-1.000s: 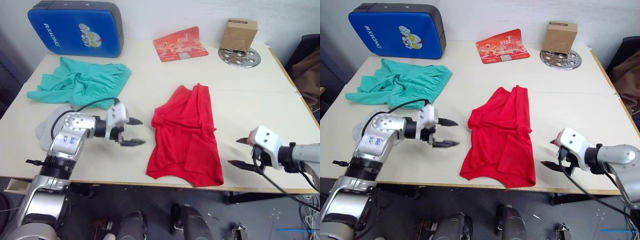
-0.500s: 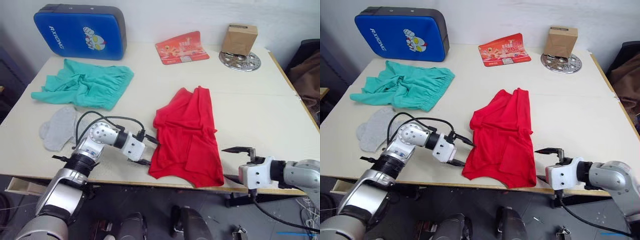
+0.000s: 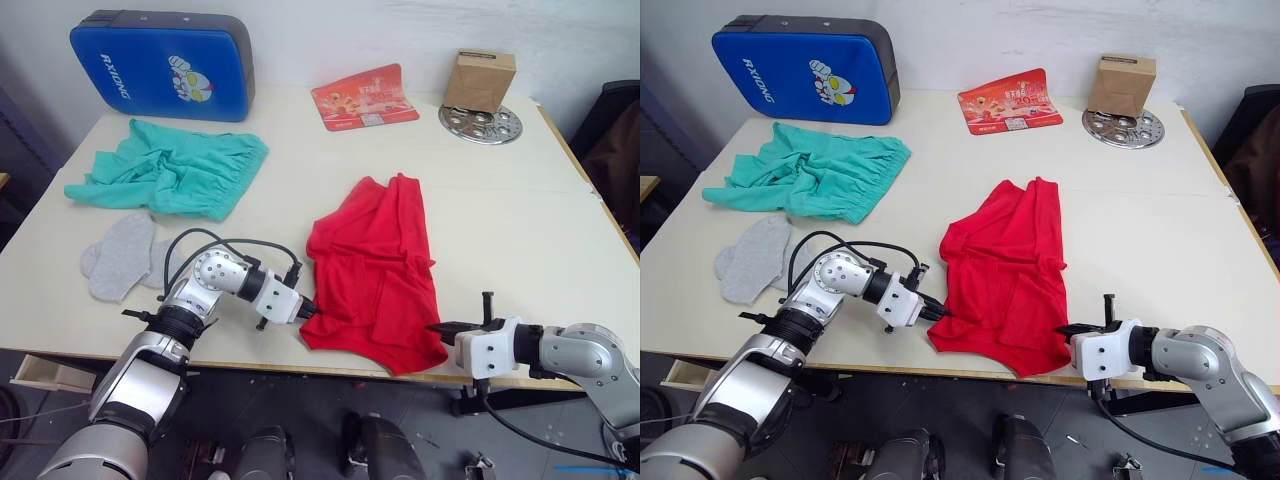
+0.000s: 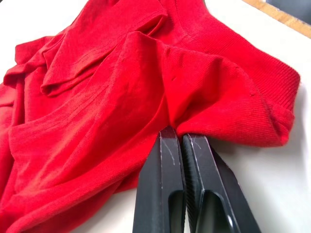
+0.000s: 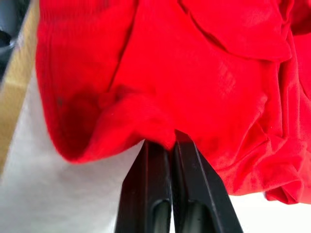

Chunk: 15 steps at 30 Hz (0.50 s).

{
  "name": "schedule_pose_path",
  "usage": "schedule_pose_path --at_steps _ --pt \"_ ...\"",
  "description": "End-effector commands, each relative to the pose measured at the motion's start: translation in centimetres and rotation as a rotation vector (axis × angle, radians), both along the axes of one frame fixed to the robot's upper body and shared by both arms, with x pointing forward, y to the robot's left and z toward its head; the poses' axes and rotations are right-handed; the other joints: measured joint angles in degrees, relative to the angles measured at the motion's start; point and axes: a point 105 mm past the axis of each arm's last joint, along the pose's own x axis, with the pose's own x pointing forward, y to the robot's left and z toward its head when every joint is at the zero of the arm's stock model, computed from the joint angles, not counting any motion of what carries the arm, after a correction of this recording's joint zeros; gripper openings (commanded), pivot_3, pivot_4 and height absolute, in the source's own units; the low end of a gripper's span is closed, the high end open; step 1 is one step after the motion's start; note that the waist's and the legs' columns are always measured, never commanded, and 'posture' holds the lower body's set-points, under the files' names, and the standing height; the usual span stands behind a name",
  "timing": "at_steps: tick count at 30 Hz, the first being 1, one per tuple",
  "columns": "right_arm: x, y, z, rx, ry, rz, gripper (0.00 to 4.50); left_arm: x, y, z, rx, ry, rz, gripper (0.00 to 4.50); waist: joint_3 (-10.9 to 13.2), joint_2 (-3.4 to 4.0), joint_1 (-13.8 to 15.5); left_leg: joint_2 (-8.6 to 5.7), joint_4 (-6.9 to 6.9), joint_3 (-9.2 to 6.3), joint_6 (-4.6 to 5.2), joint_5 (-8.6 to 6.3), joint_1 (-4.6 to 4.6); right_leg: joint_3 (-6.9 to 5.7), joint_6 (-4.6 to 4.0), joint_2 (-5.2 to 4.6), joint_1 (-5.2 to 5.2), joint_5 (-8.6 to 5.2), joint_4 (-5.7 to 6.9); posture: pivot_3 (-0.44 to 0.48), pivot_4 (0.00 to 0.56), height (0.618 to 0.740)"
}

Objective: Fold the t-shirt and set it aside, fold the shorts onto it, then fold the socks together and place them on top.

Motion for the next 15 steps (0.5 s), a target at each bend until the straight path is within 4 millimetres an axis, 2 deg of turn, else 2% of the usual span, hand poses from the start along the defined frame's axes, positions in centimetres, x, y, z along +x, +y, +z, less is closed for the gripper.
schedule_pose_path --at_steps 1,11,15 --pt "-1.0 0.7 2.0 0.076 0.062 0.003 0.01 -1.5 0.8 0.4 0.026 0.134 -0.028 0.0 0.02 0.03 -0.05 0.01 0.0 0.0 -0.01 -0.01 -0.04 0.0 0.0 0.01 -0.02 0.0 -0.01 0.0 0.15 0.74" --pt "-8.0 3.3 5.0 0.258 0.51 0.021 0.01 -7.9 4.3 3.8 0.122 0.589 -0.018 0.0 0.14 0.2 -0.09 0.12 -0.02 -0.16 0.15 -0.26 -0.05 -0.01 -0.03 0.02 -0.01 -0.12 -0.05 0.0 0.15 0.74" --pt "-9.1 3.4 6.0 0.301 0.613 0.007 0.01 -9.6 4.5 4.7 0.137 0.693 -0.032 0.0 0.14 0.19 0.09 0.12 -0.02 -0.19 0.17 -0.31 -0.05 0.02 -0.01 -0.01 0.0 -0.15 -0.07 0.0 0.15 0.74"
